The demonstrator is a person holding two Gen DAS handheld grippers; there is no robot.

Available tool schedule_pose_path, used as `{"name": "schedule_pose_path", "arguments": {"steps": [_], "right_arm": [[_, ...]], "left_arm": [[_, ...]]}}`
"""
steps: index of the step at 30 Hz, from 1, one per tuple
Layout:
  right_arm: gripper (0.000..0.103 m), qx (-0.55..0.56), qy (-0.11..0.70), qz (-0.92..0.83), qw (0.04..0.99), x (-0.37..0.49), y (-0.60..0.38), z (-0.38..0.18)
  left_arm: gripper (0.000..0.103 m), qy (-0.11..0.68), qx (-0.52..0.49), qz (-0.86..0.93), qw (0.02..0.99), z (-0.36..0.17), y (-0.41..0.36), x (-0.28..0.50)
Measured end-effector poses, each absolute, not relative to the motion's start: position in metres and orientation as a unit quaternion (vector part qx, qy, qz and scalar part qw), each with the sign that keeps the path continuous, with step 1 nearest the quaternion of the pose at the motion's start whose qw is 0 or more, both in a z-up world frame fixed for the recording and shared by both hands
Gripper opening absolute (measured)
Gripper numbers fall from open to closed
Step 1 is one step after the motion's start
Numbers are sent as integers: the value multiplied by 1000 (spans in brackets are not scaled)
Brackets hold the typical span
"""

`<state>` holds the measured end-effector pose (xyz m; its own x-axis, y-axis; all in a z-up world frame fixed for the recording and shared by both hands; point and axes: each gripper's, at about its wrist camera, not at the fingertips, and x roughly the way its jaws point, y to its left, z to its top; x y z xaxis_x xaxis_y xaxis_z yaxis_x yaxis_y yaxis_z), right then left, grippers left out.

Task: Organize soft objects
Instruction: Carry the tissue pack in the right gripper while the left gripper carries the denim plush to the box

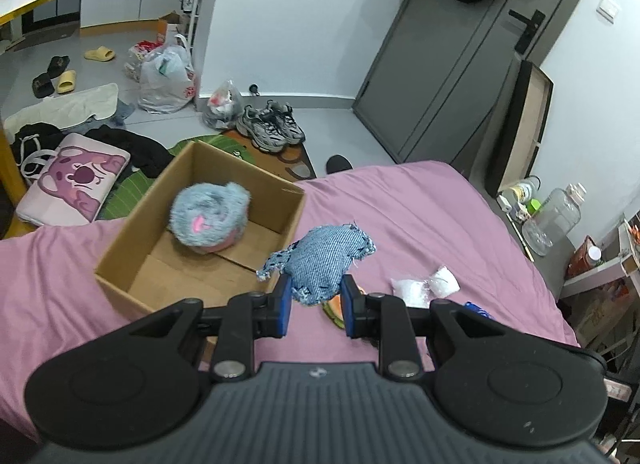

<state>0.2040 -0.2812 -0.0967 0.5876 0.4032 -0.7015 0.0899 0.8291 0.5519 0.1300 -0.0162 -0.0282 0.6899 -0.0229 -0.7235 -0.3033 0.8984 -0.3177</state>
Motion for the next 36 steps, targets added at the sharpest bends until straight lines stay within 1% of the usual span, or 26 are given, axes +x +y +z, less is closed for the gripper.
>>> {"name": "schedule_pose_path", "arguments": {"steps": [11, 21, 36], "right_arm": [[20, 245, 433, 113, 860, 198, -255, -76], [20, 230, 421, 150, 864, 202, -212, -55], [20, 215, 431, 190, 855, 215, -151, -51]], "left_arm": [[24, 374, -209, 86, 900, -17, 12, 109], [24, 372, -221, 99, 896, -18, 44, 103], [24, 374, -228, 123, 890, -28, 87, 105]]}}
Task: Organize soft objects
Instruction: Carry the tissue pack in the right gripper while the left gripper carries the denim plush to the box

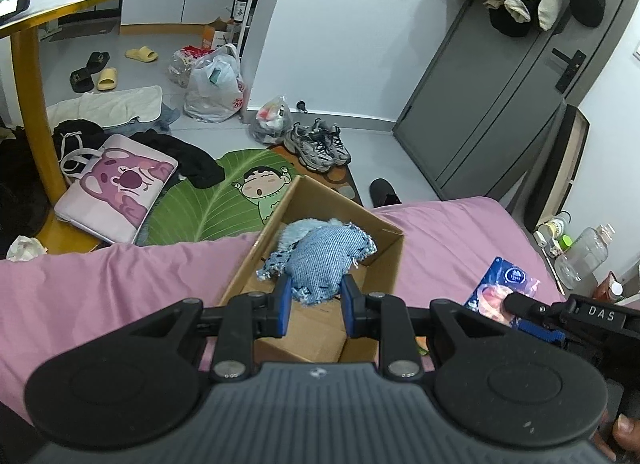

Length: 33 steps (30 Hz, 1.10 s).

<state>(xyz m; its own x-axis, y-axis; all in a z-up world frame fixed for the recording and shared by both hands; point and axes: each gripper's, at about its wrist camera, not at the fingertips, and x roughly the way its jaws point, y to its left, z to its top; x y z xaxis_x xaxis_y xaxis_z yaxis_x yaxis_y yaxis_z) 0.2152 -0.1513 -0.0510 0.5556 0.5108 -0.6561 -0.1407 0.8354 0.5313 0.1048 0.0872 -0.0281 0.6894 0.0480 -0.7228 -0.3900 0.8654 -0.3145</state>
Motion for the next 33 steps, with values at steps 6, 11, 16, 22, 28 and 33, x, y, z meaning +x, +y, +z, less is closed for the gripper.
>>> {"name": "schedule_pose_path", "arguments": {"steps": [6, 11, 16, 22, 28, 33], "right_arm": [[20, 209, 442, 196, 850, 221, -130, -54], [20, 208, 452, 197, 845, 228, -118, -60], [20, 202, 461, 199, 841, 239, -106, -66], [20, 188, 476, 204, 835, 255, -86, -76], [20, 170, 486, 206, 832, 268, -70, -83], [20, 157, 491, 207, 831, 273, -63, -87]], "left_arm": [[24, 384, -235, 127, 884, -38, 98, 111], [24, 397, -239, 127, 877, -49, 103, 122], [24, 413, -242, 128, 869, -61, 105, 134], [25, 432, -251, 132, 856, -80, 112, 148], [26, 453, -249, 141, 845, -96, 116, 159], [26, 459, -248, 143, 841, -103, 120, 171]]}}
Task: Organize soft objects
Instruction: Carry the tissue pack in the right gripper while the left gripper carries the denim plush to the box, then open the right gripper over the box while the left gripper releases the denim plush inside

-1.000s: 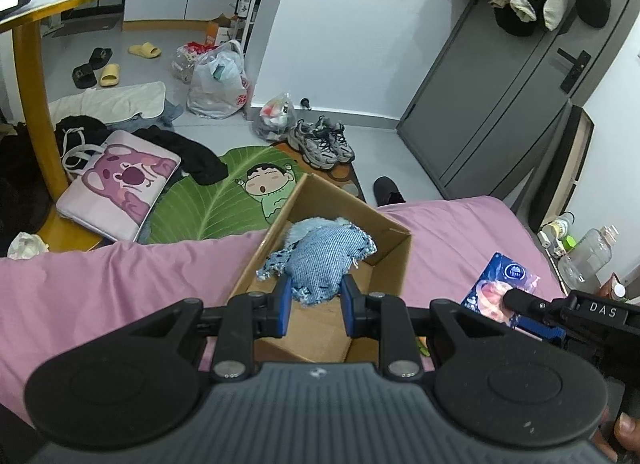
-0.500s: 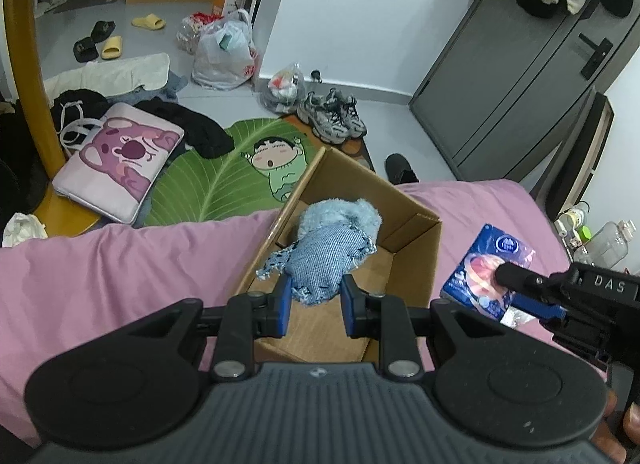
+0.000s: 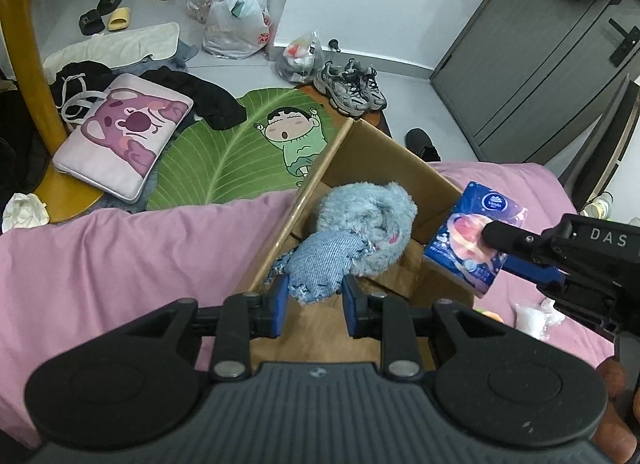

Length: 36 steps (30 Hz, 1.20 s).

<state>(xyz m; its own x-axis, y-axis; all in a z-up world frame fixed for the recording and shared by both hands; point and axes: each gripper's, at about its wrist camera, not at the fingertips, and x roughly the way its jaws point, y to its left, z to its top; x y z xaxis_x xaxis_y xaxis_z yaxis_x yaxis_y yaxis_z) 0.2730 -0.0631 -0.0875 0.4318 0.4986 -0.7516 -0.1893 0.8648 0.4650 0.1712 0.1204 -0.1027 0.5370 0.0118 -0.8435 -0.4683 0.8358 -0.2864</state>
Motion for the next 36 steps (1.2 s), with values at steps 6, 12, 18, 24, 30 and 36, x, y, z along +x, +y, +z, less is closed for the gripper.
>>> {"name": "schedule_pose_path", "arguments": {"steps": [6, 12, 18, 24, 30, 36], "right_arm": [[27, 145, 488, 193, 839, 280, -58, -85], [43, 133, 481, 199, 843, 280, -56, -77], [72, 129, 462, 198, 855, 266, -67, -57], [80, 117, 448, 204, 862, 256, -85, -41], [90, 103, 441, 206, 868, 242, -100, -30], [103, 91, 430, 201, 875, 227, -115, -24]], "left_arm": [[32, 465, -247, 145, 838, -104, 124, 181], [44, 468, -238, 141, 839, -98, 119, 185], [80, 455, -213, 166, 848, -82, 111, 180], [83, 438, -205, 171, 858, -67, 107, 170], [86, 433, -196, 167, 864, -53, 98, 155], [90, 419, -177, 171, 874, -35, 86, 142]]}}
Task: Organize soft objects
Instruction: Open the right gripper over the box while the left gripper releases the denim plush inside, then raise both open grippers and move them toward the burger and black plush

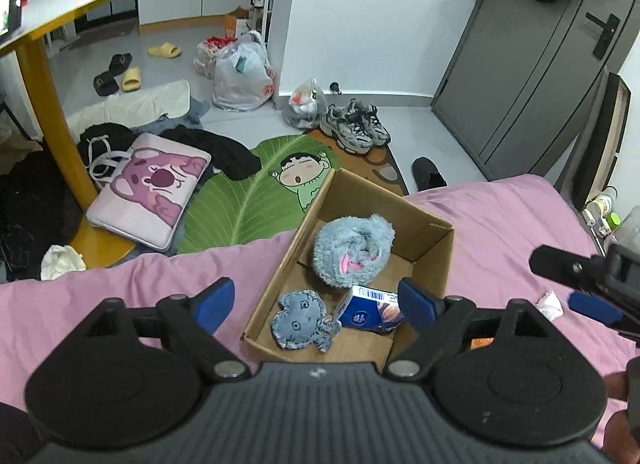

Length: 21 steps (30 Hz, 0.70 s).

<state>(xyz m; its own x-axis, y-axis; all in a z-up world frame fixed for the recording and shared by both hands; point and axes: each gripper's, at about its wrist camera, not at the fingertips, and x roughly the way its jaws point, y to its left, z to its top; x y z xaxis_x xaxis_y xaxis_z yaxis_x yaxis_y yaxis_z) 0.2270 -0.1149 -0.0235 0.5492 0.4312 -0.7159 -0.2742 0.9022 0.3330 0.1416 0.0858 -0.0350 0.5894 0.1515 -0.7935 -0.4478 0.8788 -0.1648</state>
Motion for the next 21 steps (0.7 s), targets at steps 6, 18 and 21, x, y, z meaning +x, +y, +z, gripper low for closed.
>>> {"name": "schedule_pose_path", "arguments": {"steps": [6, 18, 21], "right_arm": [[103, 102, 415, 206, 880, 215, -135, -17], [103, 101, 404, 197, 888, 202, -183, -21], [103, 107, 420, 198, 879, 202, -193, -28]], "left_arm": [[103, 408, -177, 162, 881, -24, 72, 130], [103, 409, -166, 152, 884, -19, 41, 121], [103, 420, -176, 139, 880, -22, 33, 123]]}}
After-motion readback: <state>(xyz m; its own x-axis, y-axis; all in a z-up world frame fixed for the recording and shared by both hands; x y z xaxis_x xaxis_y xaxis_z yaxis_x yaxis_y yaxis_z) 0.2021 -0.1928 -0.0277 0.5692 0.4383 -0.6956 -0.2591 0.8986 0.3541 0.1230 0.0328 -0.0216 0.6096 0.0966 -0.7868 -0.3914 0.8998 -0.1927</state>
